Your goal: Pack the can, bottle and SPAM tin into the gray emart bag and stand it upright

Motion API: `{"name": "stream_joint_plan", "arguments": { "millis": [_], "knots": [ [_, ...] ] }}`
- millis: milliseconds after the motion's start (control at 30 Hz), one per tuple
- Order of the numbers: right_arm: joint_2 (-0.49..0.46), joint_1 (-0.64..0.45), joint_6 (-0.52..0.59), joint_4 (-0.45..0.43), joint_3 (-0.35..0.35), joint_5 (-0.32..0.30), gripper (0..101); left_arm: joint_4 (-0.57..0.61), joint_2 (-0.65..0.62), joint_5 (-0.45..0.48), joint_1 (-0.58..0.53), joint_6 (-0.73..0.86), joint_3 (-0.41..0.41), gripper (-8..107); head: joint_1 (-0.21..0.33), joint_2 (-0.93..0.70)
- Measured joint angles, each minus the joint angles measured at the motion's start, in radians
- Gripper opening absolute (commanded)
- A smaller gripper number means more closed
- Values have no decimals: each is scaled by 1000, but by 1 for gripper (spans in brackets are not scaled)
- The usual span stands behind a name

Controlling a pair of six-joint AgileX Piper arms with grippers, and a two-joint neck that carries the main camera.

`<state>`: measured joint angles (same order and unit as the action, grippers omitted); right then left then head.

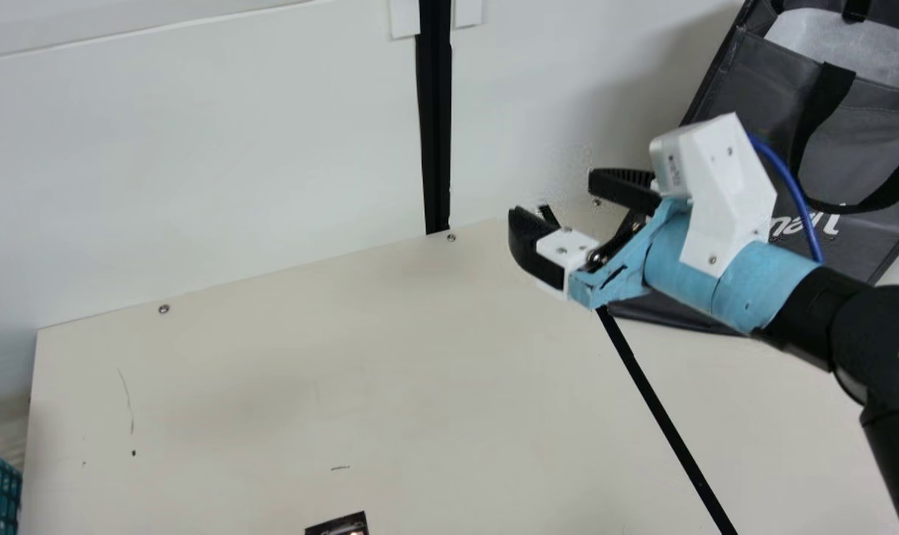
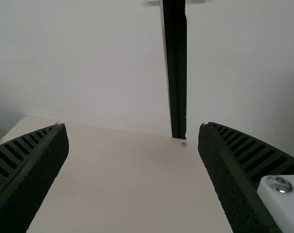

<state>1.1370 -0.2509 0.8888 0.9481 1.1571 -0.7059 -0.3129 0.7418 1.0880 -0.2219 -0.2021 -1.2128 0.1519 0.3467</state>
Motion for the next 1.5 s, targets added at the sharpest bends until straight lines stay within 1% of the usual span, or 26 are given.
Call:
{"name": "stream_joint_plan", "arguments": {
  "millis": [133,367,467,800,1000,1167,1333,1500],
  "knots": [
    [-32,29,-16,-46,-61,40,95,0,0,0,0,0,0,90,0,2],
    [-110,65,-35,-110,-158,84,95,0,0,0,0,0,0,90,0,2],
    [-146,72,-41,-132,-193,87,95,0,0,0,0,0,0,90,0,2],
    [-268,88,-42,-195,-267,95,95,0,0,0,0,0,0,90,0,2],
    [-343,112,-41,-255,-294,112,95,0,0,0,0,0,0,90,0,2],
    [-397,139,-61,-318,-300,124,95,0,0,0,0,0,0,90,0,2],
    [-449,175,-99,-384,-286,124,95,0,0,0,0,0,0,90,0,2],
    [-472,207,-142,-442,-266,123,95,0,0,0,0,0,0,90,0,2]
  ]
}}
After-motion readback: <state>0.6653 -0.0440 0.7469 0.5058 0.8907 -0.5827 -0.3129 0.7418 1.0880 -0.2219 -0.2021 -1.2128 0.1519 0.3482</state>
